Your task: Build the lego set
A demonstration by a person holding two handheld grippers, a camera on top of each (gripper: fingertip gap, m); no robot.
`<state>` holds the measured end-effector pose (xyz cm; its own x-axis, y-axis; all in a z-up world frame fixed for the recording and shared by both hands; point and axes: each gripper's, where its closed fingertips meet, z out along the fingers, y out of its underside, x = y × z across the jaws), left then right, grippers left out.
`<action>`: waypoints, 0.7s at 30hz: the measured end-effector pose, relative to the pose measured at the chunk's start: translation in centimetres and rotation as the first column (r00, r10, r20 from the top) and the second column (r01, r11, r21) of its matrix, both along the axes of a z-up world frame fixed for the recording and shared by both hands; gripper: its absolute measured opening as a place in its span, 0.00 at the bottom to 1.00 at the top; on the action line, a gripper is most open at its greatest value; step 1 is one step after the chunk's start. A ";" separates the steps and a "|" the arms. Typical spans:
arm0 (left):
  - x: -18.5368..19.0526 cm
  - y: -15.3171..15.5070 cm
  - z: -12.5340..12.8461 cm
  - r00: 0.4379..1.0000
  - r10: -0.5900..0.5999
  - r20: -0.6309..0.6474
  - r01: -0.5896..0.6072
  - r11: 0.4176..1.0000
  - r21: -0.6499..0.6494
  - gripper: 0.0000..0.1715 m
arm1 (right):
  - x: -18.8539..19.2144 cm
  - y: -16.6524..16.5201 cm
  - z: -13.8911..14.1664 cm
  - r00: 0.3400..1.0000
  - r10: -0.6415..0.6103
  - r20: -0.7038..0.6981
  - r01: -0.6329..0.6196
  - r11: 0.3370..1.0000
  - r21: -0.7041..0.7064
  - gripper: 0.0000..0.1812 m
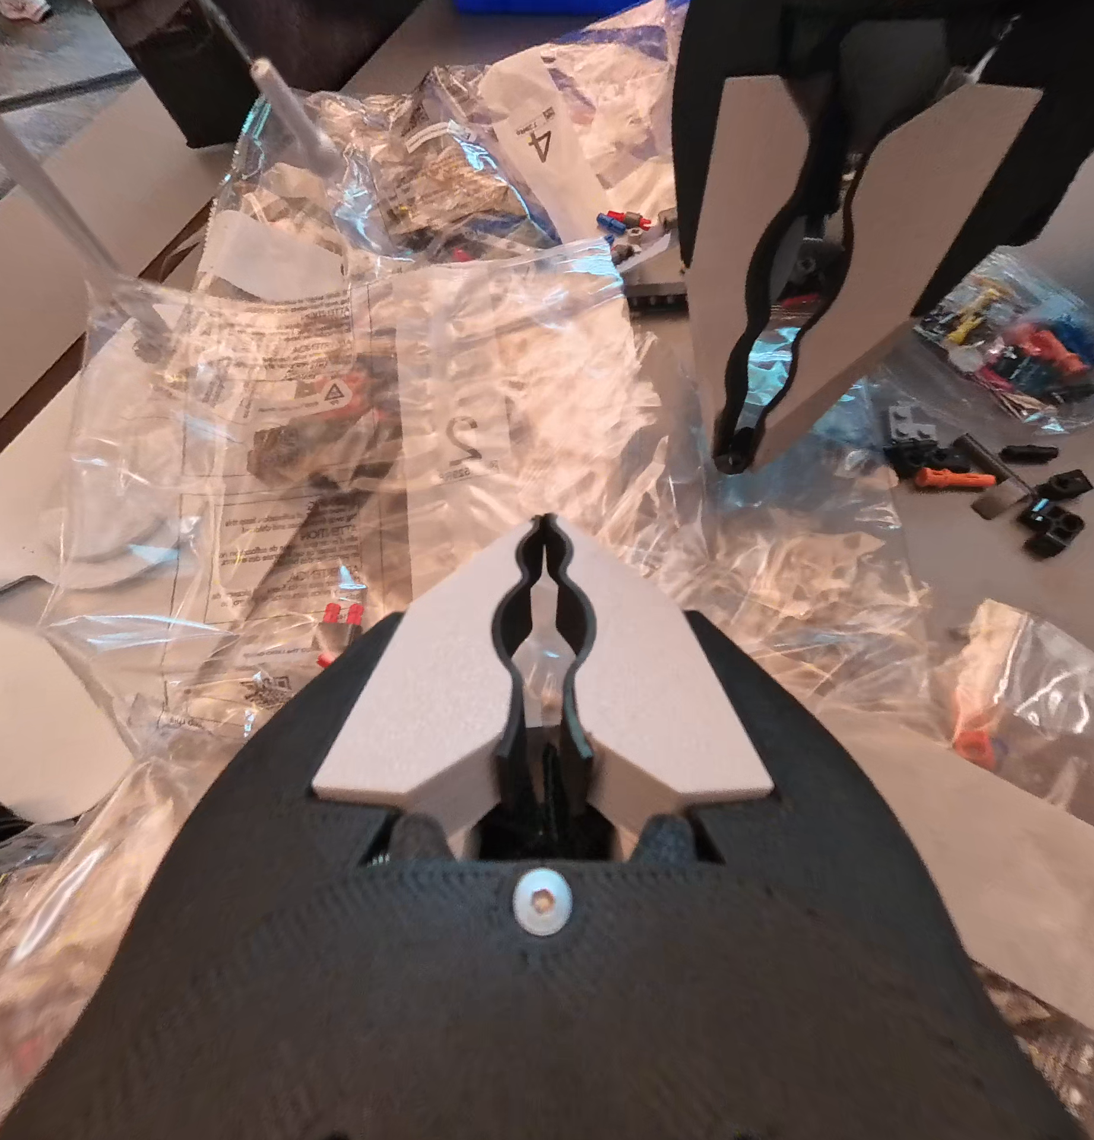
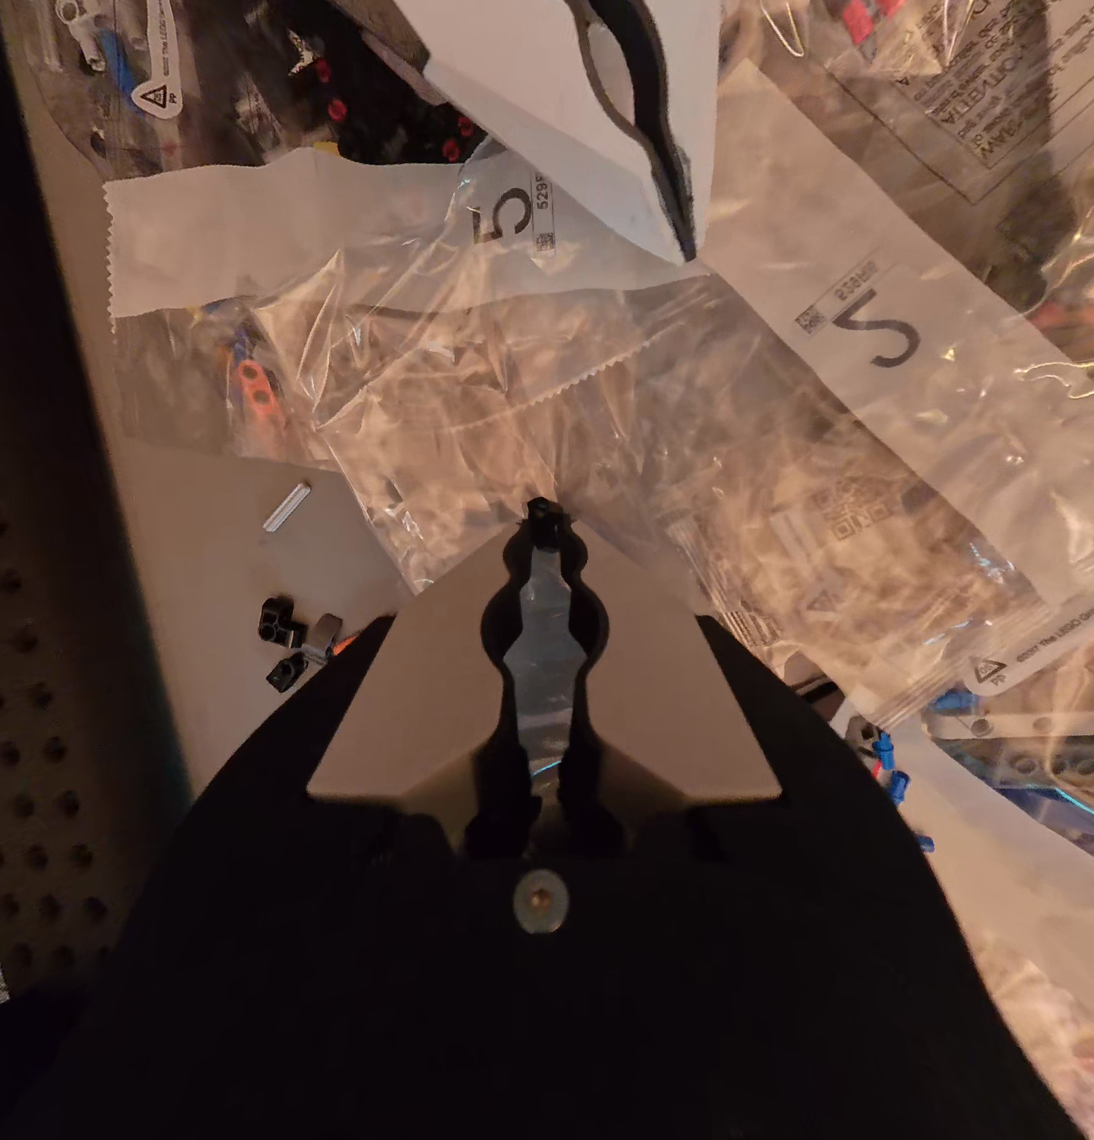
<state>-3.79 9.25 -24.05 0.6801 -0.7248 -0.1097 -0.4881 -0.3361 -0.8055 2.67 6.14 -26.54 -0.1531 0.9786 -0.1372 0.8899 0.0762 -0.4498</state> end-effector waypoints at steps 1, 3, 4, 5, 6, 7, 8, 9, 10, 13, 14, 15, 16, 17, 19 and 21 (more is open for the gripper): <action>0.2 -0.3 -0.1 1.000 -0.020 -0.008 0.020 1.000 -0.005 0.00 | 0.0 0.0 0.0 1.000 0.000 0.001 0.000 1.000 -0.001 0.03; 0.4 -0.8 -0.9 0.996 -0.054 -0.069 0.053 0.998 -0.025 0.00 | 0.1 -0.1 -0.2 1.000 0.003 0.007 -0.003 1.000 -0.004 0.03; 0.5 -0.9 -1.3 0.992 -0.067 -0.104 0.065 0.998 -0.024 0.03 | 0.1 -0.2 -0.3 1.000 0.006 0.013 -0.006 1.000 -0.005 0.03; 0.8 -1.1 -1.7 0.988 -0.085 -0.130 0.081 0.996 -0.032 0.07 | 0.1 -0.3 -0.5 1.000 0.010 0.021 -0.010 1.000 -0.006 0.03; 1.1 -1.3 -2.1 0.983 -0.100 -0.152 0.094 0.995 -0.045 0.12 | 0.1 -0.4 -0.6 0.999 0.015 0.029 -0.014 1.000 -0.007 0.03; 1.3 -1.4 -2.6 0.978 -0.111 -0.176 0.103 0.993 -0.055 0.17 | 0.1 -0.6 -0.8 0.999 0.019 0.033 -0.018 1.000 -0.010 0.03; 1.4 -1.4 -2.9 0.972 -0.114 -0.204 0.105 0.993 -0.054 0.18 | 0.1 -0.7 -0.9 0.999 0.023 0.037 -0.022 1.000 -0.014 0.03; 1.5 -1.3 -3.0 0.969 -0.114 -0.219 0.106 0.993 -0.048 0.20 | 0.1 -0.9 -1.0 0.999 0.028 0.041 -0.027 0.999 -0.019 0.03; 1.6 -1.4 -3.2 0.968 -0.114 -0.223 0.104 0.993 -0.054 0.20 | 0.0 -1.0 -1.1 0.998 0.033 0.045 -0.032 0.999 -0.022 0.03; 1.7 -1.4 -3.3 0.969 -0.116 -0.220 0.103 0.992 -0.066 0.21 | -0.1 -1.4 -1.3 0.998 0.045 0.053 -0.044 0.999 -0.027 0.03; 1.7 -1.4 -3.4 0.969 -0.117 -0.218 0.104 0.992 -0.070 0.21 | -0.1 -1.5 -1.2 0.997 0.047 0.054 -0.046 0.999 -0.030 0.03; 1.7 -1.4 -3.4 0.969 -0.121 -0.216 0.106 0.991 -0.076 0.20 | -0.1 -1.5 -1.2 0.997 0.049 0.054 -0.047 0.998 -0.031 0.03; 1.8 -1.4 -3.5 0.969 -0.121 -0.214 0.107 0.991 -0.078 0.19 | 0.0 -1.6 -1.2 0.997 0.050 0.055 -0.048 0.998 -0.035 0.03; 1.8 -1.3 -3.5 0.970 -0.118 -0.213 0.103 0.991 -0.081 0.17 | 0.0 -1.6 -1.2 0.997 0.051 0.055 -0.049 0.998 -0.038 0.03; 1.9 -1.4 -3.7 0.968 -0.124 -0.217 0.106 0.990 -0.092 0.08 | 0.0 -1.7 -1.2 0.997 0.052 0.055 -0.050 0.998 -0.043 0.03; 1.9 -1.1 -3.9 0.964 -0.110 -0.240 0.093 0.992 -0.083 0.00 | -0.1 -1.8 -1.2 0.997 0.055 0.055 -0.053 0.998 -0.045 0.03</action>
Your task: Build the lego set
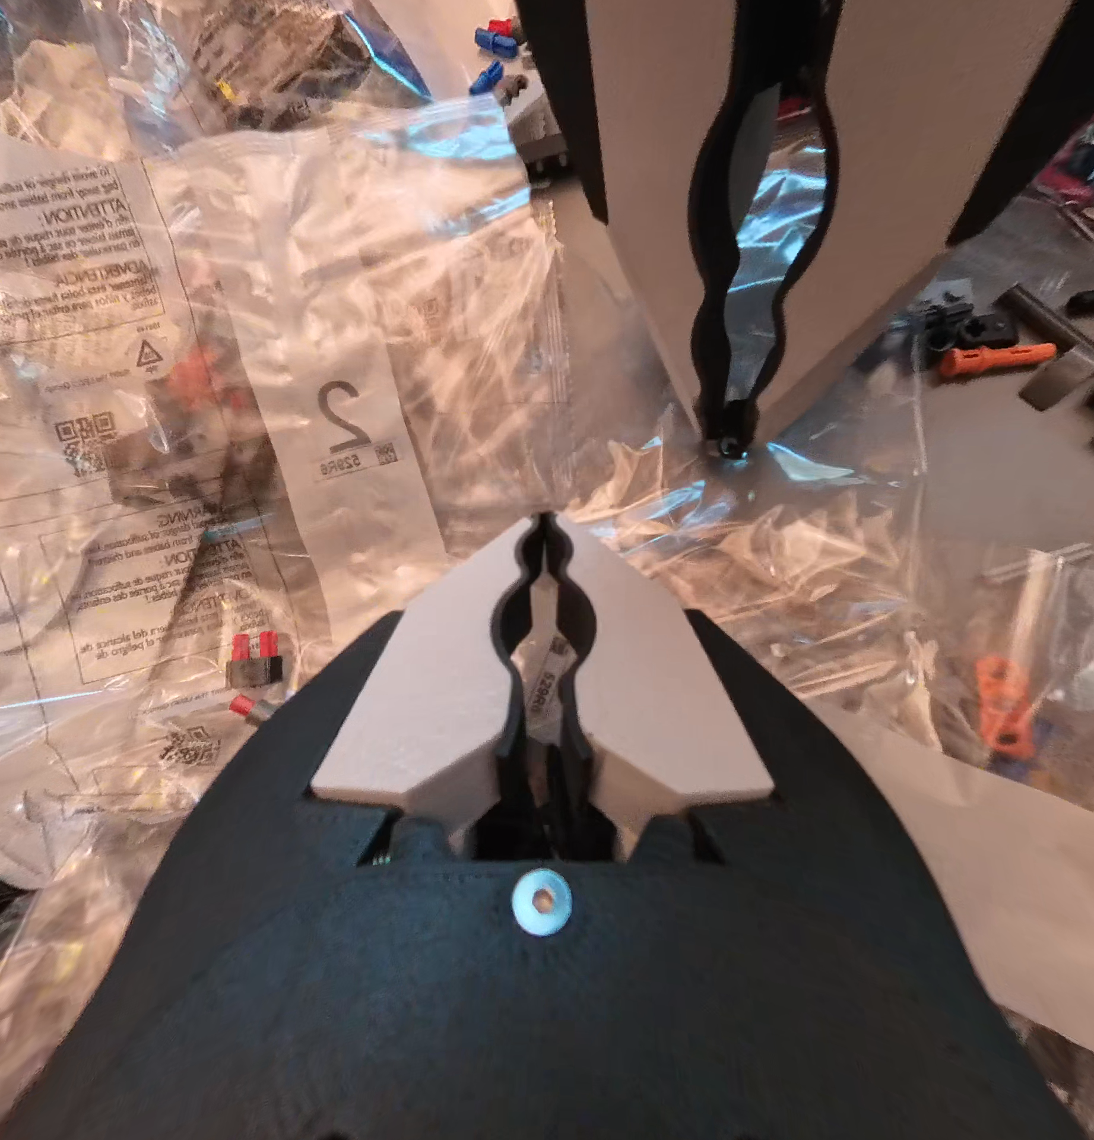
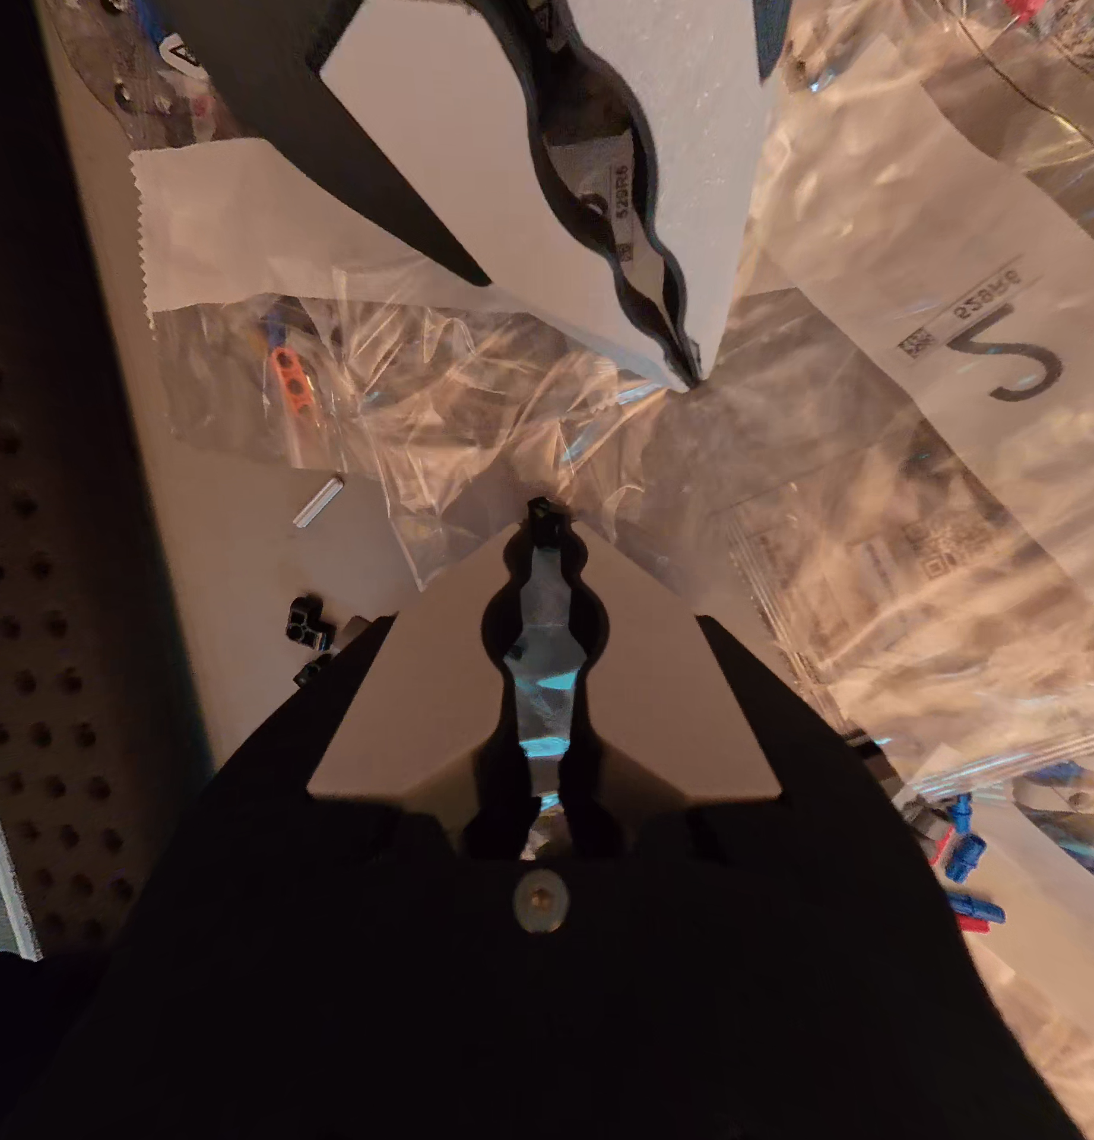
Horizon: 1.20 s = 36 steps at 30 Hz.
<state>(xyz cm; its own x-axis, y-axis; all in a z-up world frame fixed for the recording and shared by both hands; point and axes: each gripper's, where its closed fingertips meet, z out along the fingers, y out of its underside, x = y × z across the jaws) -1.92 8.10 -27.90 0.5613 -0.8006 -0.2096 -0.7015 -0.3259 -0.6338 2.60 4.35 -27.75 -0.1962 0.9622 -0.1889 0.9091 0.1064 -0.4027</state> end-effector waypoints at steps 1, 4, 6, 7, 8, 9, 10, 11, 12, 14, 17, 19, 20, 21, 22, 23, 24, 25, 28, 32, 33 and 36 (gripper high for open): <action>0.0 0.0 0.0 1.000 0.004 0.000 -0.004 1.000 -0.001 0.00 | 0.0 0.0 0.0 1.000 0.000 0.000 0.000 1.000 0.000 0.03; -0.1 0.1 0.0 1.000 0.009 -0.002 -0.009 1.000 -0.002 0.00 | 0.0 0.0 0.0 1.000 -0.001 -0.001 0.001 1.000 0.000 0.03; -0.1 0.2 0.0 1.000 0.018 -0.009 -0.018 1.000 0.003 0.00 | 0.1 0.1 0.1 1.000 -0.005 -0.004 0.005 1.000 0.000 0.03; -0.2 0.2 0.0 1.000 0.024 -0.010 -0.024 1.000 0.003 0.00 | 0.1 0.1 0.2 1.000 -0.007 -0.006 0.007 1.000 -0.003 0.03; -0.3 0.3 0.0 0.999 0.034 -0.006 -0.034 0.999 0.003 0.00 | 0.2 0.1 0.2 1.000 -0.010 -0.007 0.010 1.000 -0.007 0.03; -0.5 0.5 0.1 0.999 0.048 0.002 -0.048 0.999 0.002 0.00 | 0.3 0.2 0.2 1.000 -0.012 -0.006 0.012 1.000 -0.009 0.03; -0.6 0.6 0.2 0.998 0.056 0.013 -0.056 0.998 0.000 0.00 | 0.3 0.2 0.2 1.000 -0.014 -0.004 0.014 1.000 -0.010 0.03; -0.8 0.7 0.4 0.998 0.066 0.026 -0.066 0.998 0.002 0.00 | 0.4 0.3 0.1 1.000 -0.015 -0.003 0.015 1.000 -0.011 0.03; -0.9 0.9 0.6 0.996 0.078 0.042 -0.078 0.997 0.004 0.00 | 0.5 0.3 0.2 1.000 -0.016 -0.002 0.016 1.000 -0.013 0.03; -1.1 1.1 0.9 0.993 0.098 0.071 -0.098 0.995 0.002 0.00 | 0.6 0.4 0.2 1.000 -0.018 0.000 0.018 1.000 -0.014 0.03; -1.3 1.4 1.2 0.988 0.117 0.100 -0.118 0.993 0.004 0.00 | 0.9 0.6 0.1 0.999 -0.031 0.009 0.031 0.999 -0.015 0.03; -1.4 1.5 1.3 0.986 0.127 0.110 -0.128 0.992 0.005 0.00 | 1.0 0.8 0.1 0.999 -0.043 0.010 0.043 0.999 -0.016 0.03; -1.4 1.4 1.4 0.985 0.127 0.116 -0.128 0.992 0.003 0.00 | 1.0 0.9 0.2 0.999 -0.048 0.009 0.048 0.999 -0.015 0.03; -1.4 1.4 1.4 0.985 0.124 0.120 -0.125 0.992 0.001 0.00 | 1.0 1.0 0.2 0.999 -0.051 0.008 0.051 0.999 -0.012 0.03; -1.3 1.4 1.4 0.985 0.117 0.123 -0.118 0.993 0.002 0.00 | 1.1 1.1 0.2 0.999 -0.052 0.008 0.052 0.999 -0.011 0.03; -1.2 1.4 1.5 0.985 0.114 0.129 -0.116 0.993 0.008 0.00 | 1.1 1.1 0.2 0.999 -0.051 0.008 0.052 0.999 -0.010 0.03; -1.2 1.4 1.7 0.985 0.107 0.136 -0.111 0.994 0.022 0.00 | 1.2 1.1 0.3 0.999 -0.050 0.009 0.050 0.999 -0.009 0.03; -1.0 1.5 2.1 0.987 0.086 0.138 -0.094 0.994 0.050 0.00 | 1.3 1.1 0.3 0.999 -0.048 0.011 0.048 0.999 -0.008 0.03; -0.2 1.9 3.4 0.988 0.059 0.140 -0.076 0.990 0.119 0.12 | 1.5 1.1 0.4 0.999 -0.045 0.012 0.045 0.999 -0.011 0.03; 1.7 2.0 3.1 0.998 0.008 0.065 -0.014 0.994 0.106 0.20 | 2.0 1.0 0.2 0.999 -0.040 0.020 0.040 0.999 -0.028 0.03; 2.1 2.2 2.4 1.000 0.007 0.027 -0.010 0.995 0.095 0.22 | 2.0 0.9 0.2 0.999 -0.040 0.021 0.041 0.999 -0.033 0.03; 2.8 2.1 0.6 0.999 -0.012 -0.043 0.013 0.999 0.039 0.25 | 2.2 0.7 0.0 0.999 -0.032 0.026 0.033 0.999 -0.037 0.03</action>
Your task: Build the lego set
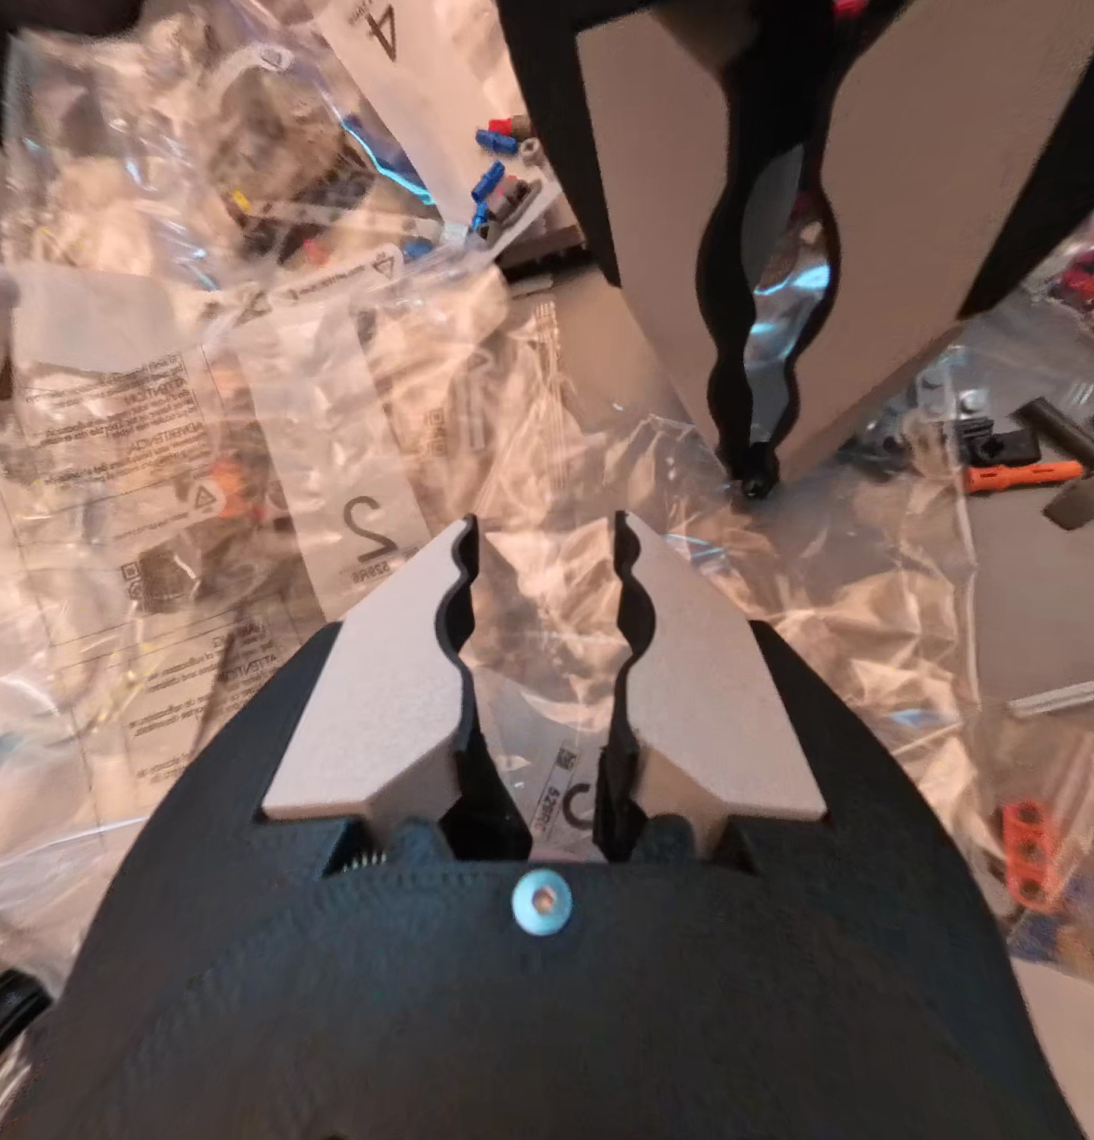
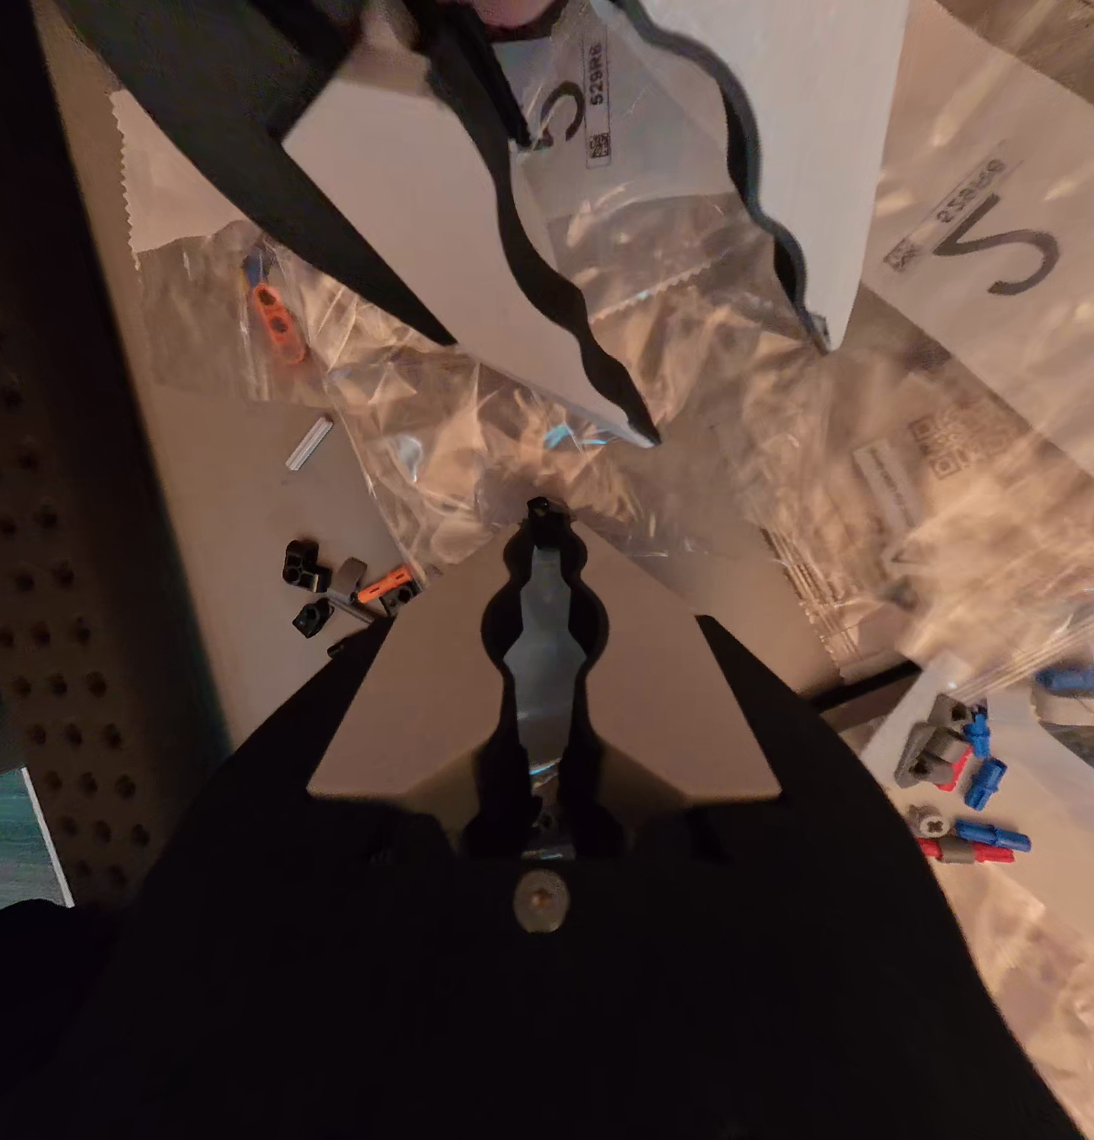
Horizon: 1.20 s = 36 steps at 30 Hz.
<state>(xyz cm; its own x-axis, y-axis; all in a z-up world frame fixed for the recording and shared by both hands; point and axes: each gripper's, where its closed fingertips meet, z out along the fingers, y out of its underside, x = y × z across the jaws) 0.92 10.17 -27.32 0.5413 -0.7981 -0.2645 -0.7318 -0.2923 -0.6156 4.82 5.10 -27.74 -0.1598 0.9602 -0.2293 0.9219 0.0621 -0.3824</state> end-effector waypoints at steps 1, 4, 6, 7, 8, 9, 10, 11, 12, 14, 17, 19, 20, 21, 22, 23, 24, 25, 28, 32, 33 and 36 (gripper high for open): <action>0.2 0.1 0.0 1.000 0.002 0.022 -0.002 1.000 -0.015 0.24 | 0.0 0.0 0.0 1.000 0.001 -0.001 -0.001 1.000 -0.003 0.03; 0.4 -0.2 -0.3 0.998 -0.015 0.055 0.018 0.998 -0.059 0.14 | -0.1 0.0 0.0 1.000 -0.003 -0.010 0.003 1.000 -0.015 0.03; 0.4 -0.2 -0.5 0.999 -0.023 0.027 0.024 0.999 -0.039 0.05 | -0.1 0.1 0.0 1.000 -0.007 -0.014 0.007 1.000 -0.020 0.03; 0.6 -0.3 -0.6 0.999 -0.033 0.019 0.033 0.999 -0.036 0.01 | -0.1 0.1 0.0 1.000 -0.008 -0.014 0.008 1.000 -0.022 0.03; 0.6 -0.4 -0.6 0.999 -0.033 0.018 0.034 0.999 -0.037 0.00 | -0.1 0.1 0.0 1.000 -0.008 -0.015 0.008 1.000 -0.022 0.03; 0.6 -0.3 -0.6 1.000 -0.026 0.016 0.026 0.999 -0.035 0.00 | -0.1 0.1 0.0 1.000 -0.009 -0.014 0.009 1.000 -0.022 0.03; 0.5 -0.3 -0.6 1.000 -0.023 0.017 0.023 0.999 -0.036 0.00 | -0.1 0.1 0.0 1.000 -0.010 -0.014 0.010 1.000 -0.022 0.03; 0.4 -0.2 -0.6 1.000 -0.017 0.015 0.017 0.999 -0.034 0.00 | -0.1 0.1 0.0 1.000 -0.012 -0.015 0.011 1.000 -0.023 0.03; 0.2 0.0 -0.6 1.000 -0.005 0.005 0.005 1.000 -0.025 0.00 | -0.1 0.1 0.0 1.000 -0.014 -0.016 0.013 1.000 -0.024 0.03; 0.0 0.1 -0.6 1.000 0.009 0.001 -0.009 1.000 -0.022 0.00 | -0.1 0.1 0.0 1.000 -0.017 -0.018 0.016 0.999 -0.028 0.03; -0.6 0.5 -0.1 0.999 0.040 0.014 -0.040 0.999 0.001 0.00 | 0.1 0.2 0.1 1.000 -0.020 -0.019 0.020 0.999 -0.033 0.03; -1.1 0.8 0.2 0.998 0.064 0.029 -0.064 0.998 0.007 0.00 | 0.3 0.3 0.0 1.000 -0.021 -0.017 0.021 0.999 -0.039 0.03; -1.4 1.0 0.3 0.996 0.075 0.040 -0.076 0.997 0.007 0.00 | 0.3 0.3 0.1 1.000 -0.021 -0.016 0.020 0.999 -0.042 0.03; -1.7 1.2 0.5 0.995 0.087 0.051 -0.088 0.996 0.016 0.00 | 0.4 0.2 0.1 1.000 -0.019 -0.015 0.018 0.999 -0.043 0.03; -2.1 1.4 0.7 0.993 0.102 0.057 -0.104 0.994 0.021 0.00 | 0.5 0.2 0.1 1.000 -0.016 -0.013 0.015 0.999 -0.045 0.03; -2.4 1.5 0.7 0.992 0.112 0.059 -0.113 0.993 0.020 0.00 | 0.6 0.1 0.1 1.000 -0.013 -0.011 0.013 0.999 -0.047 0.03; -2.7 1.6 0.9 0.990 0.121 0.065 -0.123 0.992 0.027 0.00 | 0.6 0.1 0.1 1.000 -0.011 -0.010 0.011 0.999 -0.047 0.03; -2.9 1.7 1.0 0.989 0.127 0.076 -0.130 0.991 0.032 0.00 | 0.6 0.1 0.1 1.000 -0.010 -0.011 0.010 0.999 -0.044 0.03; -3.4 1.7 1.1 0.987 0.137 0.084 -0.139 0.990 0.023 0.00 | 0.3 0.5 0.5 0.999 -0.026 -0.037 0.025 0.999 -0.031 0.03; -3.6 1.6 1.5 0.985 0.136 0.103 -0.138 0.990 0.017 0.00 | -0.1 0.9 0.6 0.998 -0.043 -0.051 0.042 0.999 -0.024 0.03; -3.5 1.5 1.6 0.986 0.128 0.108 -0.130 0.991 0.014 0.00 | 0.0 0.8 0.4 0.998 -0.040 -0.044 0.039 0.999 -0.024 0.03; -2.8 0.8 1.5 0.988 0.089 0.123 -0.089 0.996 -0.009 0.00 | -0.1 0.5 0.1 0.999 -0.029 -0.033 0.028 0.999 -0.026 0.03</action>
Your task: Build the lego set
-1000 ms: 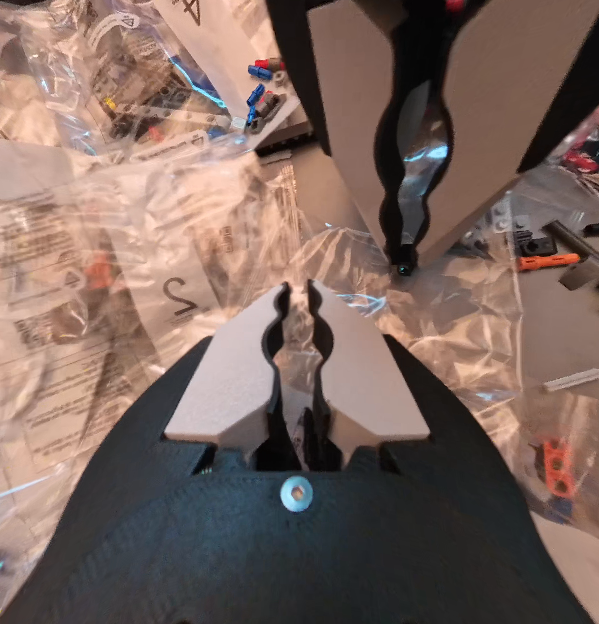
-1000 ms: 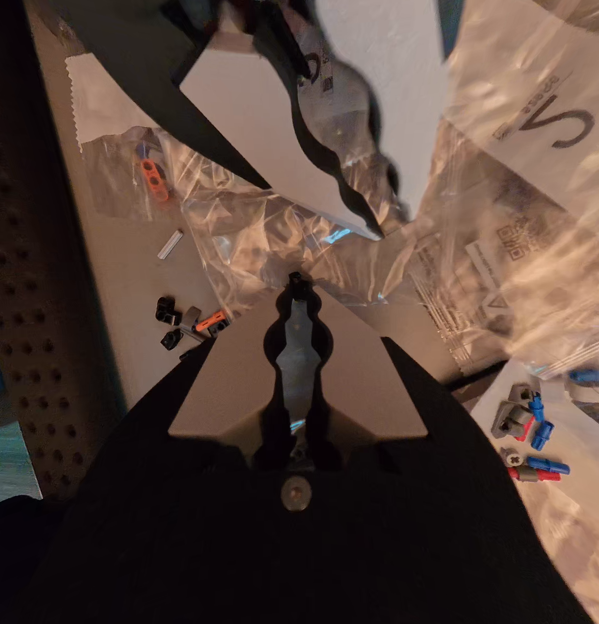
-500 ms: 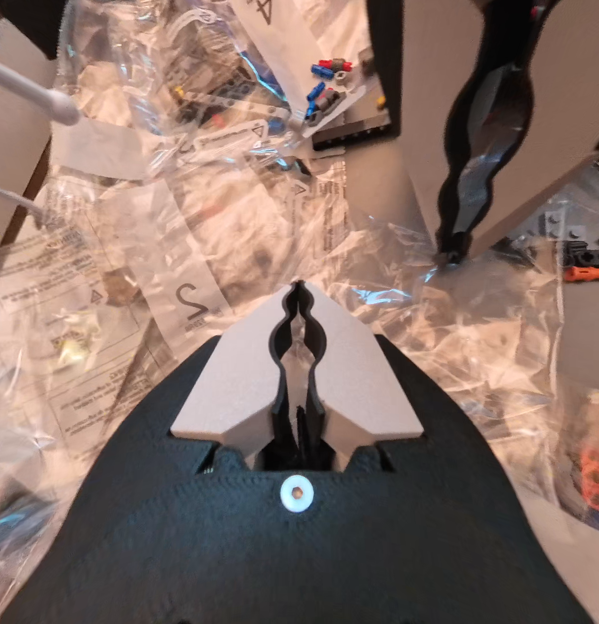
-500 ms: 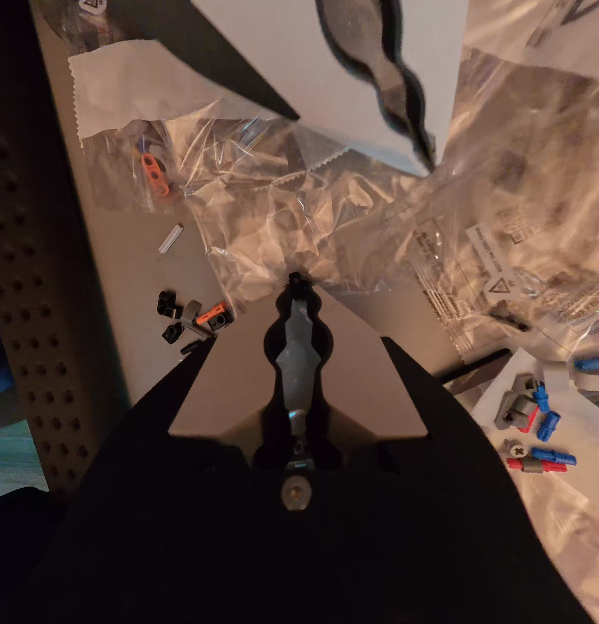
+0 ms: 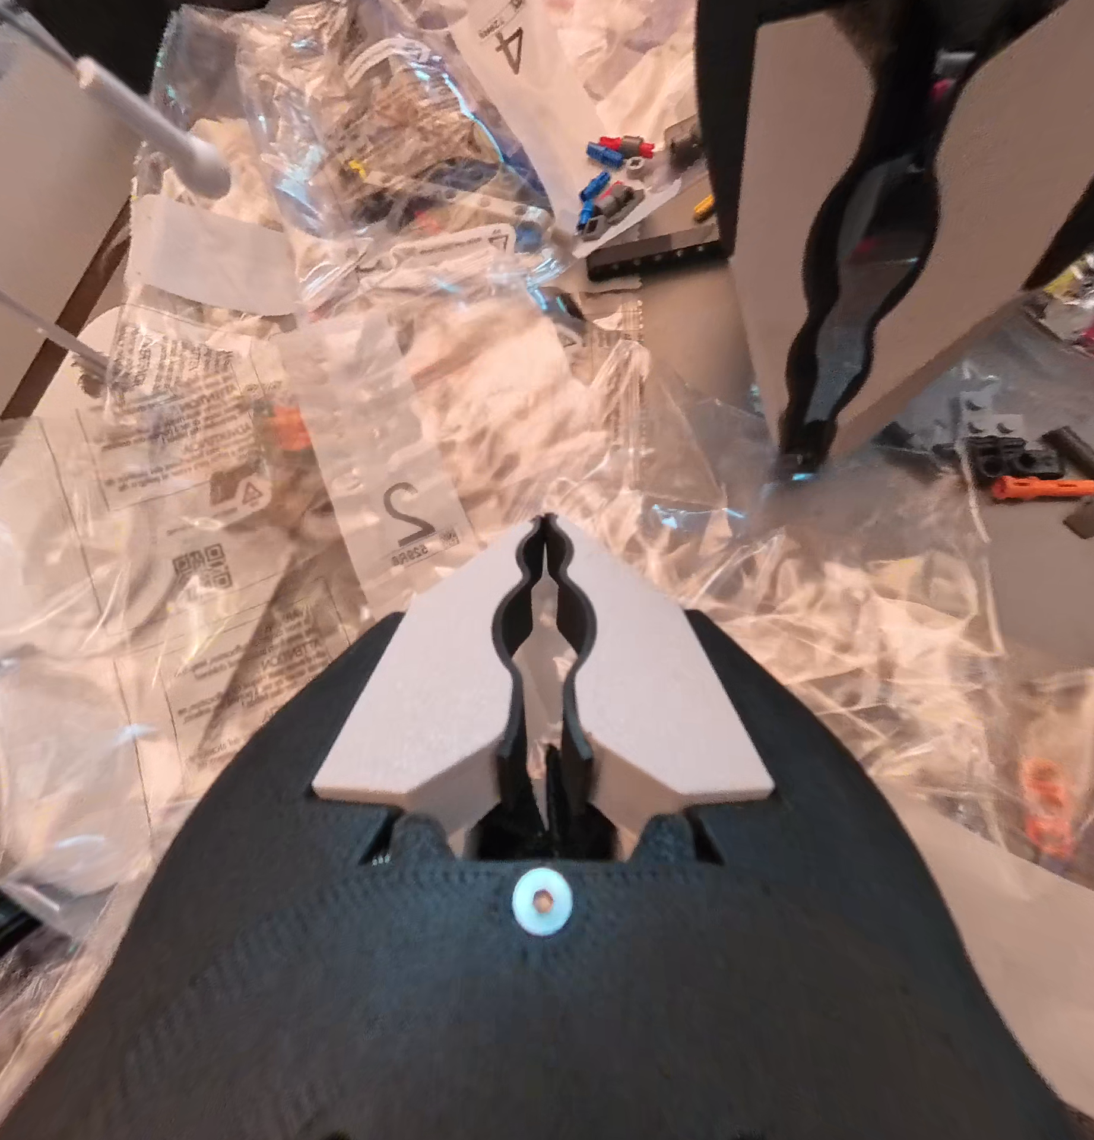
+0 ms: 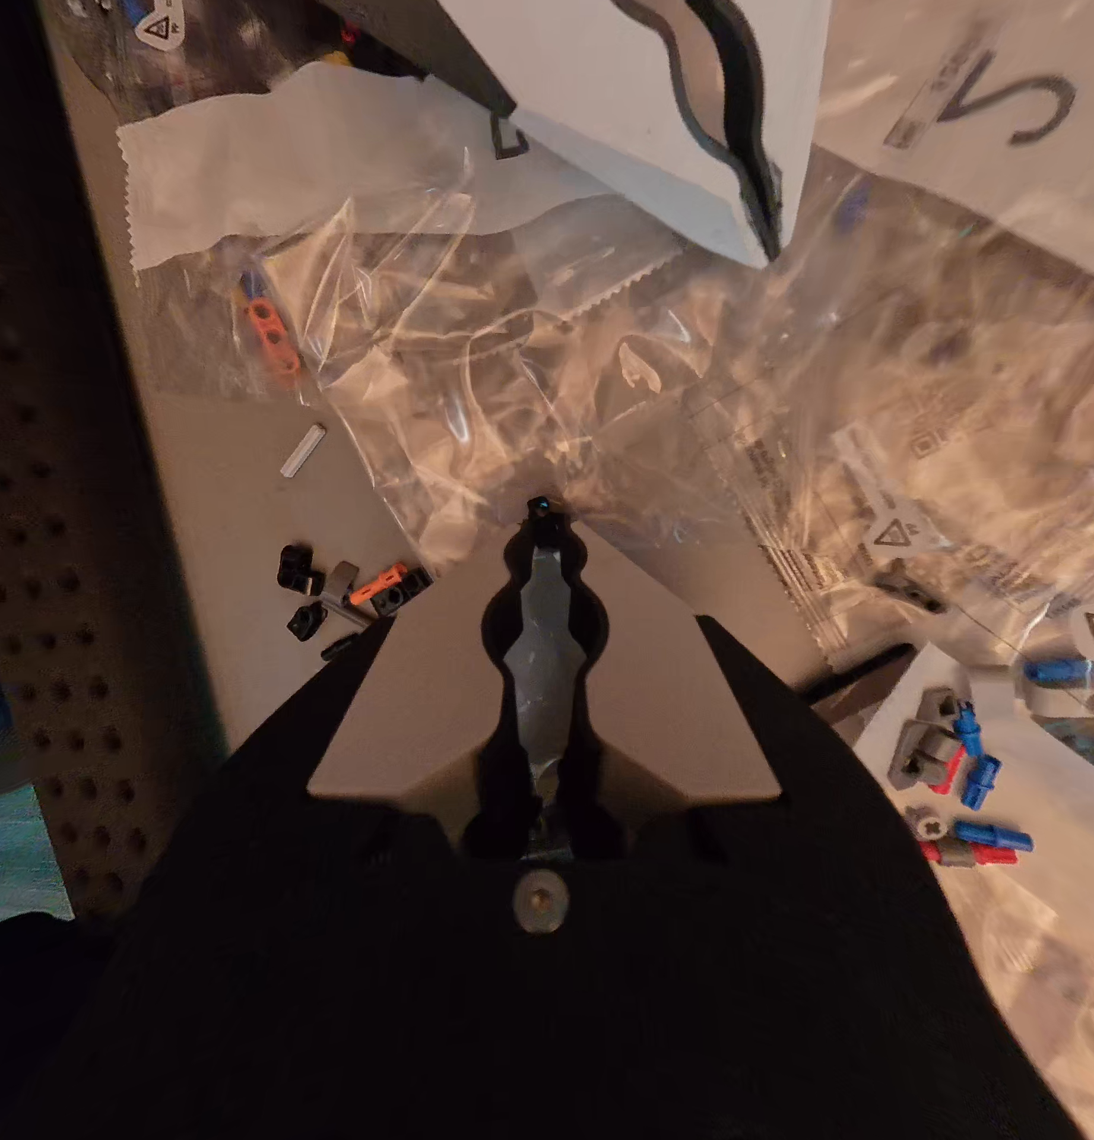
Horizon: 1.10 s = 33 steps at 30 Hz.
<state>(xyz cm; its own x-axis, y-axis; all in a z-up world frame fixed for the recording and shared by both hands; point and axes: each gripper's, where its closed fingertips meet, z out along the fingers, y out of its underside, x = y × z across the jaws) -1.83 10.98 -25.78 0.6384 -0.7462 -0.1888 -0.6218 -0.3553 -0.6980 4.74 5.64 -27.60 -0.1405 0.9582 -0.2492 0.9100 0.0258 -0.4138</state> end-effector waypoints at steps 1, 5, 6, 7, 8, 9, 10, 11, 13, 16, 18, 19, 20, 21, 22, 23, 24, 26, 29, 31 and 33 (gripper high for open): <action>0.3 0.0 0.2 1.000 -0.006 0.004 0.006 1.000 0.010 0.01 | 0.0 0.0 0.0 1.000 0.001 0.001 -0.001 1.000 0.000 0.03; 2.1 -0.9 -0.3 0.998 -0.063 -0.006 0.063 0.998 -0.025 0.22 | 0.0 0.0 0.0 1.000 -0.003 0.000 0.003 1.000 -0.003 0.03; 2.3 -1.0 -0.6 0.997 -0.070 -0.023 0.069 0.997 -0.025 0.24 | 0.1 0.0 0.0 1.000 -0.002 0.002 0.002 1.000 -0.004 0.03; 2.4 -1.0 -0.7 0.996 -0.075 -0.043 0.074 0.997 -0.026 0.25 | 0.1 0.0 -0.1 1.000 -0.001 0.004 0.001 1.000 -0.004 0.03; 2.5 -1.1 -1.0 0.995 -0.081 -0.056 0.080 0.996 -0.031 0.26 | 0.0 -0.1 -0.1 1.000 0.001 0.005 -0.001 1.000 -0.004 0.03; 2.5 -1.1 -1.4 0.994 -0.082 -0.068 0.080 0.996 -0.041 0.26 | 0.0 -0.1 -0.1 1.000 0.001 0.005 -0.001 1.000 -0.004 0.03; 2.5 -1.1 -1.7 0.994 -0.083 -0.077 0.079 0.996 -0.044 0.26 | 0.0 0.0 -0.1 1.000 0.001 0.006 -0.001 1.000 -0.002 0.03; 2.6 -1.2 -1.7 0.993 -0.088 -0.076 0.084 0.995 -0.044 0.24 | 0.0 0.0 -0.1 1.000 0.001 0.007 -0.001 1.000 -0.002 0.03; 2.8 -1.4 -1.8 0.990 -0.103 -0.097 0.100 0.994 -0.037 0.14 | 0.0 0.0 -0.1 1.000 0.001 0.006 -0.001 1.000 -0.003 0.03; 2.7 -1.1 -2.1 0.987 -0.089 -0.135 0.087 0.996 -0.022 0.00 | 0.0 -0.1 -0.1 1.000 0.002 0.005 -0.002 1.000 -0.005 0.03; 2.6 -1.0 -2.2 0.989 -0.080 -0.124 0.077 0.997 -0.029 0.00 | -0.1 -0.1 -0.1 1.000 0.002 0.004 -0.002 1.000 -0.006 0.03; 2.6 -1.0 -2.1 0.990 -0.079 -0.115 0.075 0.997 -0.034 0.00 | -0.1 -0.1 -0.1 1.000 0.002 0.003 -0.002 1.000 -0.007 0.03; 2.5 -1.0 -2.1 0.990 -0.077 -0.118 0.073 0.997 -0.034 0.00 | -0.1 -0.1 -0.1 1.000 0.002 0.003 -0.002 1.000 -0.008 0.03; 2.3 -0.8 -2.1 0.988 -0.071 -0.136 0.069 0.997 -0.019 0.00 | -0.1 -0.1 -0.1 1.000 0.001 0.002 -0.001 1.000 -0.008 0.03; 2.1 -0.7 -2.1 0.987 -0.064 -0.146 0.062 0.998 -0.013 0.00 | -0.1 -0.1 -0.1 1.000 0.001 0.001 -0.001 1.000 -0.009 0.03; 2.1 -0.7 -2.1 0.989 -0.059 -0.134 0.057 0.998 -0.021 0.00 | -0.1 -0.1 -0.1 1.000 0.002 0.000 -0.002 1.000 -0.009 0.03; 2.1 -0.7 -1.8 0.992 -0.051 -0.118 0.049 0.999 -0.021 0.00 | -0.1 -0.1 -0.1 1.000 0.002 0.000 -0.002 1.000 -0.007 0.03; 1.8 -0.4 -1.1 0.996 -0.029 -0.079 0.028 1.000 -0.008 0.00 | -0.1 -0.1 0.0 1.000 0.000 -0.002 0.000 1.000 -0.007 0.03; 1.4 0.0 -0.1 0.999 -0.003 -0.037 0.004 1.000 0.017 0.00 | 0.0 0.0 0.0 1.000 -0.001 0.000 0.001 1.000 -0.008 0.03; 1.7 -0.2 0.4 1.000 -0.010 0.012 0.010 1.000 0.007 0.00 | 0.0 0.0 0.0 1.000 -0.001 -0.004 0.001 1.000 -0.008 0.03; 1.5 -0.2 0.7 1.000 -0.009 0.022 0.009 1.000 0.015 0.00 | -0.2 0.2 0.3 1.000 -0.010 -0.021 0.010 1.000 -0.001 0.03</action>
<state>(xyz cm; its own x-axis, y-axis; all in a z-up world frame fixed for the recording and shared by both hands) -0.31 10.79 -25.12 0.6356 -0.7492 -0.1862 -0.6096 -0.3391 -0.7165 4.59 5.86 -27.26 -0.1361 0.9595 -0.2467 0.9014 0.0166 -0.4327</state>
